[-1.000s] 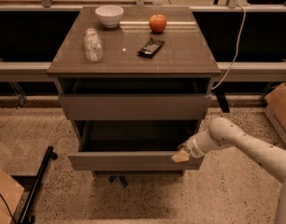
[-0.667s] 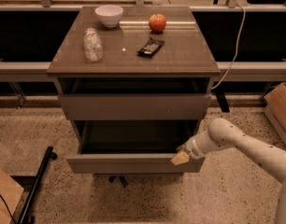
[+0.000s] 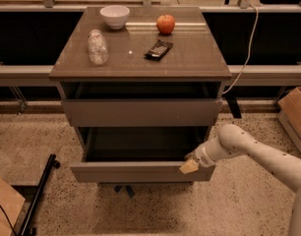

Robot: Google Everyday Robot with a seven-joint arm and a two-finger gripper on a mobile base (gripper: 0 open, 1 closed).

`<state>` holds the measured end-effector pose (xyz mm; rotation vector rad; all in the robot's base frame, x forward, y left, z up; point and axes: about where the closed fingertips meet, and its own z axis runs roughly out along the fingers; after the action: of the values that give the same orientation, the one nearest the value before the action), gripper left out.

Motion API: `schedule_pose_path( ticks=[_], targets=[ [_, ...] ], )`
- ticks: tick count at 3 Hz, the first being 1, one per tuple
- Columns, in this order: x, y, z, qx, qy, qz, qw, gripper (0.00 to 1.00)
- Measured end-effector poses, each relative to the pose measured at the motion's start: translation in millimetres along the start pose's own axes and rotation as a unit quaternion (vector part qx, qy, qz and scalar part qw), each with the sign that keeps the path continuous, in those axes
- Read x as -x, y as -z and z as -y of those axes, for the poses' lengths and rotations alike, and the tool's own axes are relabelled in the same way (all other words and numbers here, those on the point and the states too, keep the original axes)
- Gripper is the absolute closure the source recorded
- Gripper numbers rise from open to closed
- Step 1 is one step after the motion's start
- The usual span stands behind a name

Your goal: Open middle drawer

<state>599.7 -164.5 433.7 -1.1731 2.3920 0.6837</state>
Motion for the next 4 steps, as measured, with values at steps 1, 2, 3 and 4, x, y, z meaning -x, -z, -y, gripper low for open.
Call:
schedule_pose_path(
  ticks=[1, 2, 3, 4],
  targets=[
    [-0.1, 0.0, -0.1, 0.0, 0.0, 0.0, 1.0, 0.41],
    [-26.0, 6.7, -12.5, 0.026, -0.006, -0.044, 0.9987, 0.18],
    [-27.7, 7.6, -13.7, 0.029, -0.005, -0.047, 0.9985, 1.0],
    [-64.8, 31.9, -44.7, 0.059, -0.001, -0.08, 0.9951, 1.0]
  ],
)
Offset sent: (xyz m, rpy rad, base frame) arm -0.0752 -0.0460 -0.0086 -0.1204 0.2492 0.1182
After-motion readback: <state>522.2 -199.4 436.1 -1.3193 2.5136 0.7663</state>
